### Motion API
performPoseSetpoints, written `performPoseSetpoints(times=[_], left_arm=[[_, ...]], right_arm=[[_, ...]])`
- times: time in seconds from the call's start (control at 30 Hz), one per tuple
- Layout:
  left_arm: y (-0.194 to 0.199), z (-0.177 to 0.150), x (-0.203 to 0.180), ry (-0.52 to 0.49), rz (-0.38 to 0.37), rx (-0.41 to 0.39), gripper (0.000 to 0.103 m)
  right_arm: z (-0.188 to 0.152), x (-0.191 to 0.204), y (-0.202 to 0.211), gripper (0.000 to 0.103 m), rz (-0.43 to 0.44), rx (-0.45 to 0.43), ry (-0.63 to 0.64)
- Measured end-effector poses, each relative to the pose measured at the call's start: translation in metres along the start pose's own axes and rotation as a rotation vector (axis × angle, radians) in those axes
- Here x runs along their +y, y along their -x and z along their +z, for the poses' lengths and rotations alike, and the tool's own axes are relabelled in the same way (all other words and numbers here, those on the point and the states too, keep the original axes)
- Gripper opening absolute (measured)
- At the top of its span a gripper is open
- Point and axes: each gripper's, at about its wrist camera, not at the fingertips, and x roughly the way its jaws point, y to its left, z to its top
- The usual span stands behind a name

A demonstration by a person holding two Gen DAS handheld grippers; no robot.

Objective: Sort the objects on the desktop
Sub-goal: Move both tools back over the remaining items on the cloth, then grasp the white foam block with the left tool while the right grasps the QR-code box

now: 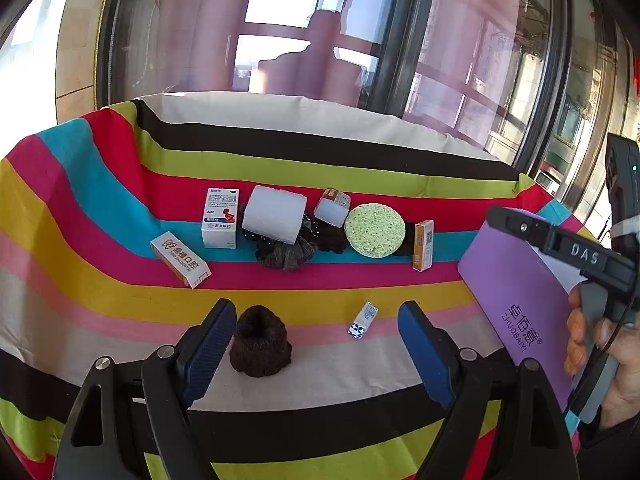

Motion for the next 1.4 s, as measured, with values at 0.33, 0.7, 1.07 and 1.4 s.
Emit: performPoseSetpoints(times=[0.33, 0.7, 1.07, 1.4], left_arm=[[-0.044, 0.032, 0.023, -0.075, 0.037, 0.086, 0.084], [-0.101, 0.055, 0.022, -0.124, 0.025, 0.215, 0.084], [-0.155, 0.077, 0.024, -0.112, 0.086, 0.302, 0.083], [-0.141, 0.077, 0.028, -0.072, 0.103, 0.262, 0.06]], right_arm=[[-0.022, 0.004, -0.055, 0.079, -0.051, 0.085, 0.064], [-0.023, 0.003, -0.102, 0.079, -0.128, 0.159, 0.078], [-0.016, 0.0, -0.128, 0.079, -0.168, 0.197, 0.089], [-0.016, 0.001, -0.154, 0.079, -0.23, 0.266, 0.111]])
